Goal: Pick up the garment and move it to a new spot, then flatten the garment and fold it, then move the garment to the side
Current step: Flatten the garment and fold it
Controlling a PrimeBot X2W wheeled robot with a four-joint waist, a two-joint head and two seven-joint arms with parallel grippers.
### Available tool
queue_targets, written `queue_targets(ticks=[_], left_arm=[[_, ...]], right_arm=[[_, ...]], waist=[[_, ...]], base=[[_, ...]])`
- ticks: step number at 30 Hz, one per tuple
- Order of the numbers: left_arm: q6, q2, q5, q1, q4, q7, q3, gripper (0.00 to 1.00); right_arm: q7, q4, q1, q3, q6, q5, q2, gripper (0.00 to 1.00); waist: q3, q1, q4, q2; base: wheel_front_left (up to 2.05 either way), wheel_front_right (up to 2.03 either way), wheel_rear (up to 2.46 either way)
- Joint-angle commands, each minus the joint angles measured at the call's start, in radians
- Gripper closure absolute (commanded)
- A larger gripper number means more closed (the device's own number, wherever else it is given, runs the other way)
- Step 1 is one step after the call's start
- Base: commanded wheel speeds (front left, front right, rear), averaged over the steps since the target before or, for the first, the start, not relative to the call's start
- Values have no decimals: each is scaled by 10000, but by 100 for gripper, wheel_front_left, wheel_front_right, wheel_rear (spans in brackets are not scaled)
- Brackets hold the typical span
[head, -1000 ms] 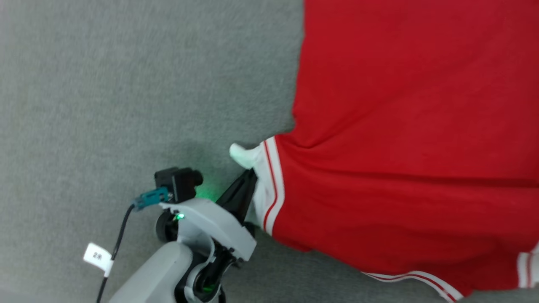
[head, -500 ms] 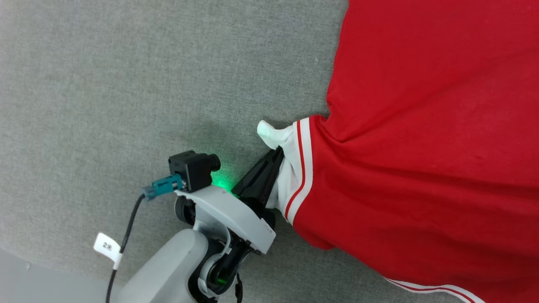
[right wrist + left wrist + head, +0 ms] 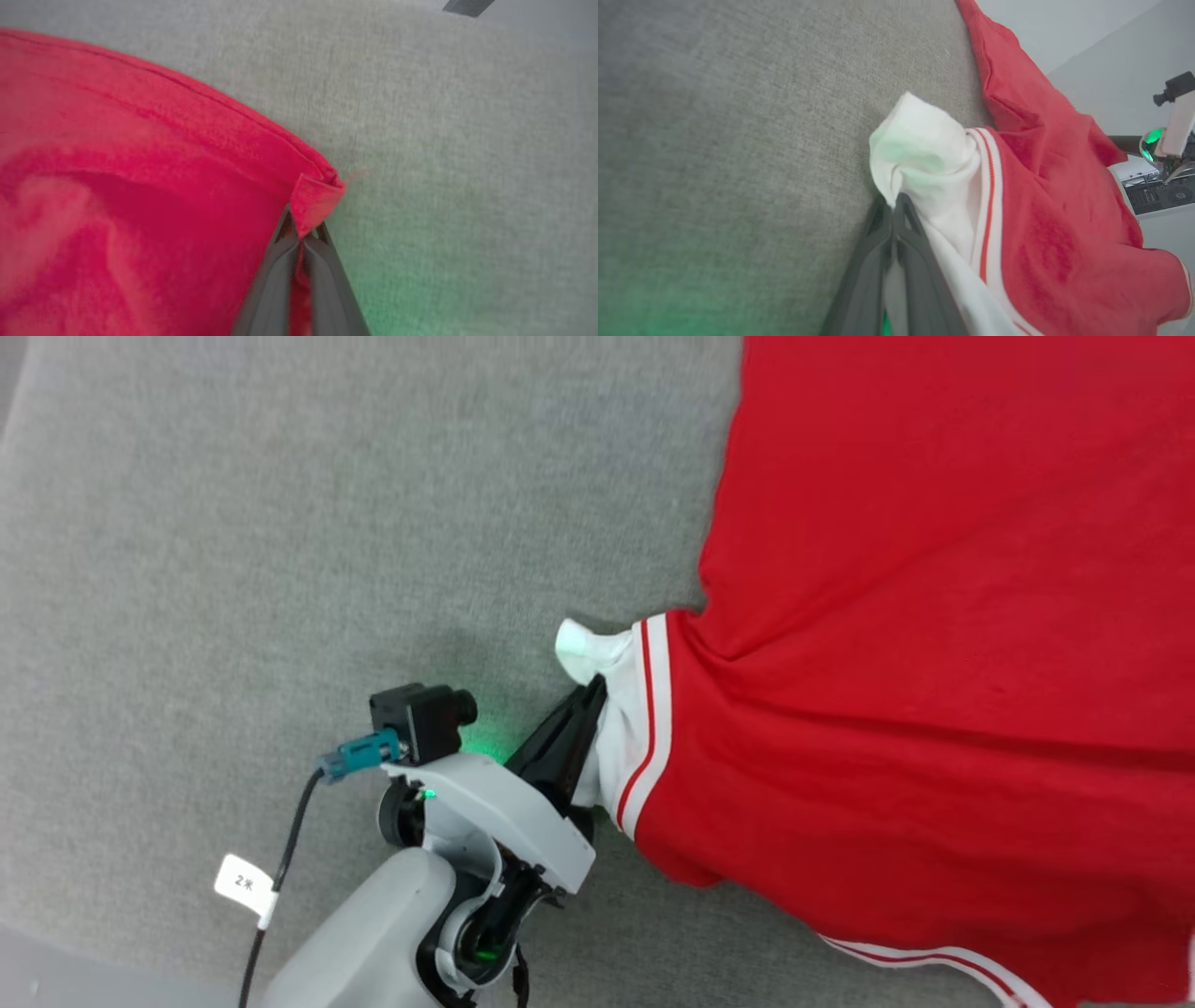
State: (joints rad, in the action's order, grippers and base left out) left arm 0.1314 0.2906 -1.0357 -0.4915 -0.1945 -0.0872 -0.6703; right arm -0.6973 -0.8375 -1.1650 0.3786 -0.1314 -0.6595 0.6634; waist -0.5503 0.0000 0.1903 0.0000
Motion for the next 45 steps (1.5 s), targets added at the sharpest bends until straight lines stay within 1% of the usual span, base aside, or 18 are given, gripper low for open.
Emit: queue_targets(ticks=[1,5,7,12,16,19,23,25,28,31,32,33,34,37,41,43,45], left_arm=[[237,357,-188,639,-982,158,64,100],[159,562,-289,872,-1180,149,146,100],[149,614,-319,898,-1195,174,160,100],[177,832,-363,933,-1162,198,270,100],[257,1050,-415,1098,-1044,252,342,100],[349,1220,-424,1201,-941,299,387,100],[509,1411,-306,1262,-804,353,380,100],[559,1476,-300,1256,-722,369,409,100],[669,1513,-273,1227,-572,397,408,100],[733,1546,-237,1213,-487,446,372,100],[744,1551,-232,1204,-466,462,364,100],[744,1554,-224,1194,-443,463,357,100],[742,1550,-216,1187,-427,446,352,100],[707,1488,-207,1158,-380,410,327,100],[645,1351,-183,1054,-253,340,276,100],[639,1265,-155,973,-187,320,234,100],[626,1162,-101,852,-140,319,179,100]], right_arm=[[-258,-88,1057,372,14,-186,204,100],[-299,1111,2830,1012,14,-1194,885,100],[-231,1823,3635,1174,14,-1622,1243,100],[-136,3571,5669,1184,13,-2484,1872,100],[-255,4890,7404,1124,13,-2893,2132,100],[-329,5763,8565,1015,13,-2989,2117,100],[-375,6647,9775,713,11,-2829,1888,100],[-508,7039,10269,628,11,-2811,1675,100],[-673,7471,10786,481,10,-2691,1303,100],[-641,7662,10957,240,10,-2267,1010,100],[-559,7674,10922,47,10,-2120,924,62],[-562,7713,10894,-118,11,-2035,893,27],[-629,7840,10833,-280,13,-1942,920,0],[-893,8249,10548,-1036,13,-2092,1177,0],[-1193,8954,9864,-2320,11,-2111,1521,0],[-1090,9175,9167,-2914,13,-1918,1460,0],[-977,9279,8359,-3065,11,-1454,1293,0]], waist=[[861,0,-351,0],[1701,0,-694,0],[2047,0,-869,0],[2711,0,-1298,0],[2966,0,-1686,0],[3028,0,-1937,0],[3019,0,-2162,0],[2985,0,-2236,0],[2909,0,-2314,0],[2883,0,-2325,0],[2881,0,-2316,0],[2886,0,-2302,0],[2894,0,-2279,0],[2898,0,-2151,0],[2708,0,-1879,0],[2512,0,-1719,0],[2273,0,-1533,0]], base=[[0,0,0],[0,0,0],[0,0,0],[0,0,0],[0,0,0],[0,0,0],[0,0,0],[0,0,0],[0,0,0],[0,0,0],[0,0,0],[0,0,0],[0,0,0],[0,0,0],[0,0,0],[0,0,0],[0,0,0]])
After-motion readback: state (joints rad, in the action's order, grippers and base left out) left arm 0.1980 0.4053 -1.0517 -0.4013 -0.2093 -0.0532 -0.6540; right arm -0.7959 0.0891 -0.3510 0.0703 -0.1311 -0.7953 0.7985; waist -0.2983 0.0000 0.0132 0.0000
